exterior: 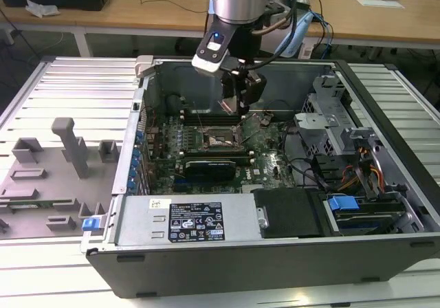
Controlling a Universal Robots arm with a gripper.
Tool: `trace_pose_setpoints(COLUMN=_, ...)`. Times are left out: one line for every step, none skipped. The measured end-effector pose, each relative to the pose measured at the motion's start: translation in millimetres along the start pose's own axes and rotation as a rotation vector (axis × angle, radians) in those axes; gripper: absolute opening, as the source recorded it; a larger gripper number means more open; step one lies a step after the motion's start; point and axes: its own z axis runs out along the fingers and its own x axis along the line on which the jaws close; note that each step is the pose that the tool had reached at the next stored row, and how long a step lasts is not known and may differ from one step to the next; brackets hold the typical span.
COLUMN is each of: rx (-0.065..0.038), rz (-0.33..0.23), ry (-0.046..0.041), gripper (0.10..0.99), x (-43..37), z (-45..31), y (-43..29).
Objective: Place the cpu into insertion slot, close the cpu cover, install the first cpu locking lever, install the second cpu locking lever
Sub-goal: 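Place the cpu into insertion slot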
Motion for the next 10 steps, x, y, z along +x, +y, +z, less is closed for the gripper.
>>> trace_pose_setpoints(rx=0.0, rz=0.016, ry=-0.0015, gripper=0.541, x=0.0, z=0.5, y=-0.1)
trace_pose_setpoints(rx=0.0, rz=0.059, ry=-0.0053, gripper=0.541, x=0.0, z=2.0, y=-0.2)
trace_pose_setpoints(rx=0.0, rz=0.085, ry=-0.0076, gripper=0.541, x=0.0, z=2.8, y=-0.3)
trace_pose_setpoints(rx=0.0, rz=0.106, ry=-0.0096, gripper=0.541, x=0.0, z=3.6, y=-0.3)
trace_pose_setpoints(rx=0.0, rz=0.13, ry=-0.0117, gripper=0.541, x=0.0, z=4.4, y=-0.4)
trace_pose_setpoints(rx=-0.001, rz=0.148, ry=-0.0134, gripper=0.541, x=0.0, z=5.1, y=-0.5)
trace_pose_setpoints(rx=-0.001, rz=0.186, ry=-0.0166, gripper=0.541, x=0.0, z=6.6, y=-0.6)
trace_pose_setpoints(rx=-0.001, rz=0.221, ry=-0.0199, gripper=0.541, x=0.0, z=8.5, y=-0.7)
trace_pose_setpoints(rx=-0.001, rz=0.256, ry=-0.0231, gripper=0.541, x=0.0, z=11.0, y=-1.0)
trace_pose_setpoints(rx=-0.001, rz=0.274, ry=-0.0248, gripper=0.541, x=1.1, z=15.3, y=-1.4)
